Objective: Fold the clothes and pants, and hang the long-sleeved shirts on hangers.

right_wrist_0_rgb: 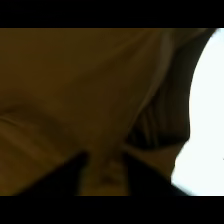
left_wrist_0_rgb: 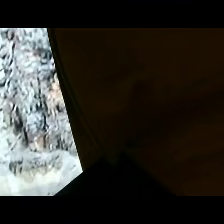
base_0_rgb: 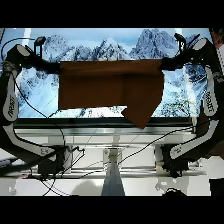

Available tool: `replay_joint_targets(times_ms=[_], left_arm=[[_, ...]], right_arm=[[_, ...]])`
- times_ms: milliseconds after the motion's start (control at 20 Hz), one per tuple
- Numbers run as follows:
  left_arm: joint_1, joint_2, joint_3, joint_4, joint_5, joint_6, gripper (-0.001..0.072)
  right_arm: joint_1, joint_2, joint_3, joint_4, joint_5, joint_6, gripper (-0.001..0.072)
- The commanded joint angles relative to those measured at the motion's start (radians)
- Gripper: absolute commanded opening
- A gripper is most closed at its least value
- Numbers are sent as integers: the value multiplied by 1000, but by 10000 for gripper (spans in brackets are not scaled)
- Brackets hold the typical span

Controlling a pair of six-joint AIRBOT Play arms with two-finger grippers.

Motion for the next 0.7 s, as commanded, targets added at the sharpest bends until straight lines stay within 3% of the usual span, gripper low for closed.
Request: replay_joint_targets(times_ms=[0, 50, 200, 250, 300, 500, 650], left_arm=[[-2, -1, 0, 100, -132, -92, 463], [-2, -1, 1, 97, -151, -99, 702], [3, 35, 3, 106, -205, -100, 665], [10, 68, 3, 117, -204, -99, 603], [17, 108, 3, 130, -198, -99, 593], [87, 322, -34, 131, -242, -99, 587], [185, 510, -225, 120, -201, -99, 587]], right_arm=[[1, 1, 0, -34, 71, 44, 686], [1, 3, 0, -37, 71, 50, 686], [0, 34, 1, -103, 102, 43, 655], [0, 51, 1, -140, 123, 39, 575], [-2, 67, 1, -166, 141, 31, 543], [-55, 169, -81, -150, 162, 13, 543], [-129, 302, -328, -140, 150, -39, 543]])
